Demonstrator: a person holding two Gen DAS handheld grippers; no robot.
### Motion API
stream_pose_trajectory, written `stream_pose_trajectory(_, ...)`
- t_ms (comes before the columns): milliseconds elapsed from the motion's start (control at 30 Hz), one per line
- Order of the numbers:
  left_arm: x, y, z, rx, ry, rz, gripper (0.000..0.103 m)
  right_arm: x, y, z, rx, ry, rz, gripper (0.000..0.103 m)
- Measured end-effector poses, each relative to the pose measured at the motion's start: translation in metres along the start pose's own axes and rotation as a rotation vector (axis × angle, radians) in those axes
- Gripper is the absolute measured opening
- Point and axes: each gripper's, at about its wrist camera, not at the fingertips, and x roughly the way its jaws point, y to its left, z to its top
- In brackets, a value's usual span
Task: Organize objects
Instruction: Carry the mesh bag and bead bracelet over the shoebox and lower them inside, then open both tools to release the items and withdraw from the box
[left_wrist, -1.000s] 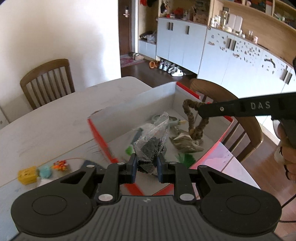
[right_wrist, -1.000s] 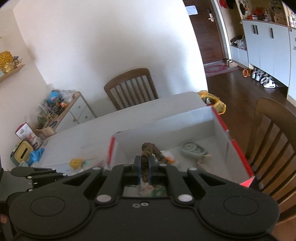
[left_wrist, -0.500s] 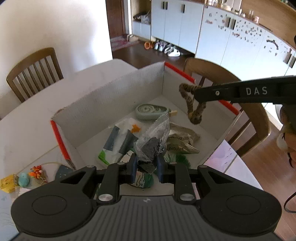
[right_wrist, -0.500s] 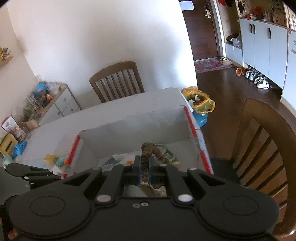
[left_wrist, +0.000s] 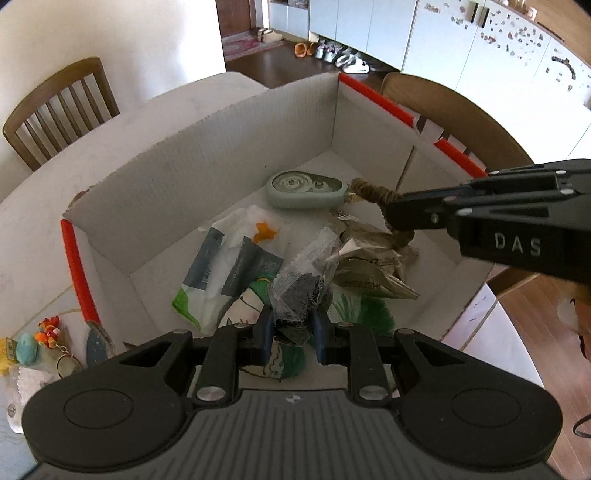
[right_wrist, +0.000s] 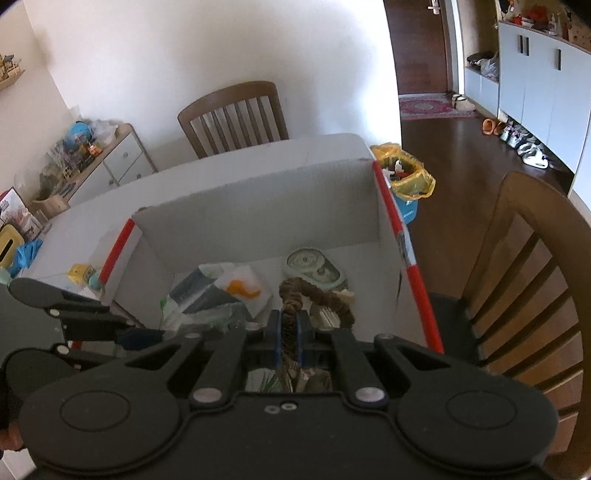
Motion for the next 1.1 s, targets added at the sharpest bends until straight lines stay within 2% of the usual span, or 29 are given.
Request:
stream_pose_trajectory(67, 0.004, 0.0, 0.001, 0.0, 0.01, 0.002, 0.021, 0.003, 0.001, -0.001, -0.005, 0.013, 0.006, 0.007)
stream_pose_trajectory(233, 0.011, -0.002, 0.004, 0.014, 0.021, 0.006, 0.021, 0.001, -0.001, -0.001, -0.019, 0.02, 0.026, 0.017)
stream_pose_trajectory(367, 0.011, -0.004, 0.005, 0.013, 0.02, 0.004, 0.021, -0.003, -0.001, 0.0, -0.019, 0.02, 0.039, 0.02)
stream_pose_trajectory(467, 0.01, -0.004, 0.003, 0.009, 0.01, 0.008, 0.024, -0.007, -0.003, -0.002, -0.018, 0.016, 0.043, 0.026)
stream_pose_trajectory(633, 0.005, -0.003, -0.003, 0.0, -0.017, 0.023, 0.032, -0.014, -0.005, -0.003, -0.012, 0.005, 0.057, 0.033)
stream_pose_trajectory(733, 0.0, -0.003, -0.006, -0.012, -0.043, 0.045, 0.05, -0.018, -0.006, -0.004, -0.01, -0.001, 0.067, 0.036)
stream_pose_trajectory(767, -0.002, -0.002, -0.006, -0.018, -0.052, 0.045, 0.059, -0.021, -0.007, -0.005, -0.01, -0.004, 0.069, 0.037)
stream_pose_trajectory(800, -0.005, -0.002, -0.007, -0.022, -0.063, 0.038, 0.063, -0.022, -0.007, -0.005, -0.01, -0.006, 0.071, 0.037)
stream_pose_trajectory(1100, -0.031, 0.001, -0.019, -0.042, -0.13, 0.061, 0.064, -0.039, 0.001, -0.005, -0.017, -0.042, 0.086, 0.047)
